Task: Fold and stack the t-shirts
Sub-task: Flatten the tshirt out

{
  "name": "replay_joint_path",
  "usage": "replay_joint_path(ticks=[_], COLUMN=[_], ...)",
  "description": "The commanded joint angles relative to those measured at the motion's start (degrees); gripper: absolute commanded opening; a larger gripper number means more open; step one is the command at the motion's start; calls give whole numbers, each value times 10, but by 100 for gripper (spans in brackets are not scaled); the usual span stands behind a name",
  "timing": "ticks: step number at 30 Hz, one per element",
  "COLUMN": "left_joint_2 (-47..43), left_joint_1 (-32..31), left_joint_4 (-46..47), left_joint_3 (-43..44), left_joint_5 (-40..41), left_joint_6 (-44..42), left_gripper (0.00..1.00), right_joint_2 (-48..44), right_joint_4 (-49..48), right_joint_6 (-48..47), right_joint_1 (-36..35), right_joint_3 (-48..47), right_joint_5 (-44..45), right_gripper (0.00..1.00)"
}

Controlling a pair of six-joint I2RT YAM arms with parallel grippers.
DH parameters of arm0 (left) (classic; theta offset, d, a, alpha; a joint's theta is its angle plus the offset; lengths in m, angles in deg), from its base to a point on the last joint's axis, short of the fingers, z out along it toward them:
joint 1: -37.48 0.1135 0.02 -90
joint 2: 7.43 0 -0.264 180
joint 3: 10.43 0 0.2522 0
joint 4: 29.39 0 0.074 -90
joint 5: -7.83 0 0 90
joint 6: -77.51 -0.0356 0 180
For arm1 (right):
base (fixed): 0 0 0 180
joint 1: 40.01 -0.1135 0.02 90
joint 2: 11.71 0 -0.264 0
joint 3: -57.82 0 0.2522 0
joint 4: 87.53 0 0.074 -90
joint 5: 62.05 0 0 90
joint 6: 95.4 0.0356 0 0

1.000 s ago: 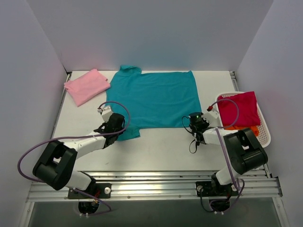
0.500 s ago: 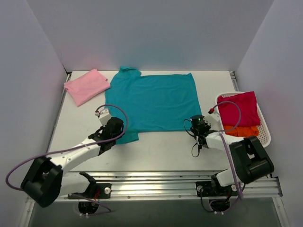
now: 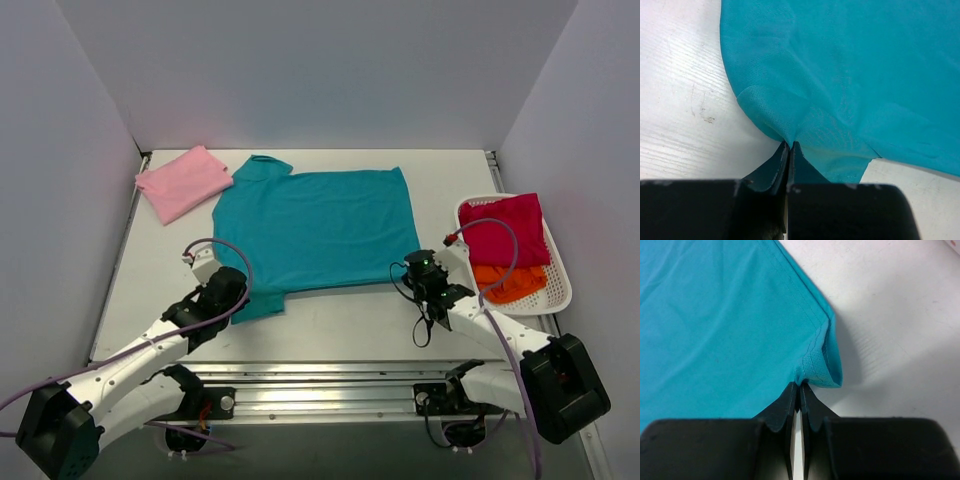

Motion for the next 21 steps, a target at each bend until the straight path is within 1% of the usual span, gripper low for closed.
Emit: replay_joint_path(ticks=[1,6,9,10,12,13,14,15,17,18,19,20,21], left_joint_2=[-4,-8,-19,-23,-33,-37,-38,-41,-43,-52,-59,-67,-82], left_joint_1=[-2,-2,-4,-3,-6,-10,-14,-16,-24,-28,-36,-42,-47], left_joint_4=[-5,-5,10,18,31,40,40,25,3,-31,-34,-37,-64], left_joint_3=[8,15,5,-12,-32,-50,-57,-60,-60,-57,-54,-51,-45], left_joint_5=[2,-27,-64,-89,-105,-111,-114,-109,-90,-79,-75,-64,-51], left_joint_6=[8,2,1,-2,5,7,15,20,23,35,39,40,45], left_gripper=[2,2,2,8,24,36,61,68,77,79,82,82,82], right_joint_2=[-23,-42,-54,-59,-62,-65,-66,-68,-69,-69,-70,-70,-71], right_joint_4=[43,55,64,64,64,63,61,60,59,58,58,58,58], right_joint_6=[8,12,21,24,28,30,33,34,35,35,36,38,39], right_joint_1=[-4,-15,-27,-31,-36,-37,-38,-38,-40,-41,-42,-43,-46], right_joint_3=[8,15,22,25,34,43,46,51,58,59,61,61,61], right_joint_5=[17,-6,-8,-12,-13,-13,-13,-13,-13,-13,-14,-14,-14], right_gripper=[0,0,0,0,0,0,0,0,0,0,0,0,0])
